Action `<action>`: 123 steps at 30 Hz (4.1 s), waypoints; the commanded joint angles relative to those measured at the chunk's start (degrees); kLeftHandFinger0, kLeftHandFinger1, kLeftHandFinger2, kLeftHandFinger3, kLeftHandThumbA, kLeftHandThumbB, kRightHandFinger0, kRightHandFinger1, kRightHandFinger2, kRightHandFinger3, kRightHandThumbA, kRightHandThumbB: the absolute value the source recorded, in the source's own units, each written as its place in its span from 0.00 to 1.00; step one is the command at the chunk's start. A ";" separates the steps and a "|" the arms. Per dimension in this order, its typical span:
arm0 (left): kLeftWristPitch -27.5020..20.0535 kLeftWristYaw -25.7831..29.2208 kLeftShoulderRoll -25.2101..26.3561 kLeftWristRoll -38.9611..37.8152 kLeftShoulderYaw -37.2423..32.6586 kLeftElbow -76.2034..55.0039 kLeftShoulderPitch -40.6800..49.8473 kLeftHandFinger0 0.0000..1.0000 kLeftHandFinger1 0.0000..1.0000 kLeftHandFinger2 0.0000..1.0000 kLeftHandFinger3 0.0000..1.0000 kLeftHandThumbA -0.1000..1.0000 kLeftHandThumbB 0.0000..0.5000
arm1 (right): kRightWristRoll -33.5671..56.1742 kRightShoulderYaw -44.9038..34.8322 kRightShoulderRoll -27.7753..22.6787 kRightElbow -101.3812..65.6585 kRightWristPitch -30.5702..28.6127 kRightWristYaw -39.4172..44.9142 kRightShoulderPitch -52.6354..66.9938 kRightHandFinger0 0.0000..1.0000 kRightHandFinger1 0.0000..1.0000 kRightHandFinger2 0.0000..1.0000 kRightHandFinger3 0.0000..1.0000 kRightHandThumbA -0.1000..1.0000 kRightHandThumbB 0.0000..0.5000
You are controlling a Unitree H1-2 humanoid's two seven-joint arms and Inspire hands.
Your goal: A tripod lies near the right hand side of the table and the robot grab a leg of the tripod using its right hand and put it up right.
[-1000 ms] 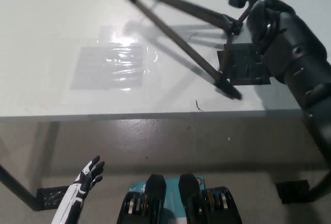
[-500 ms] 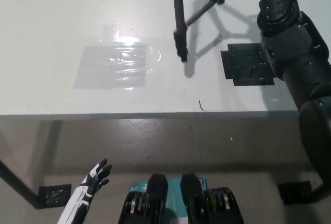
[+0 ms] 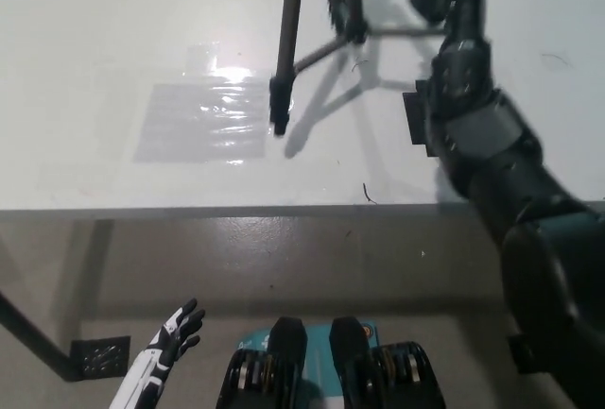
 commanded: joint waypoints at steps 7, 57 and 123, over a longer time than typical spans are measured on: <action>-1.07 -0.44 -0.11 -0.94 0.00 -1.87 0.97 1.00 1.00 1.00 1.00 1.00 0.61 | 4.62 0.82 3.96 0.69 -8.66 -4.44 4.49 0.00 0.00 0.39 0.39 0.00 0.27; -2.51 -0.15 -0.75 -1.12 0.19 0.58 3.94 1.00 1.00 1.00 1.00 1.00 0.62 | 19.69 4.20 -14.81 -104.14 8.53 33.40 28.65 1.00 1.00 1.00 1.00 0.91 1.00; -0.51 -1.00 0.71 -0.53 0.43 -0.25 -3.01 1.00 1.00 1.00 1.00 1.00 0.58 | 21.11 13.95 -4.46 -72.39 -3.36 35.11 71.79 1.00 1.00 1.00 1.00 1.00 0.36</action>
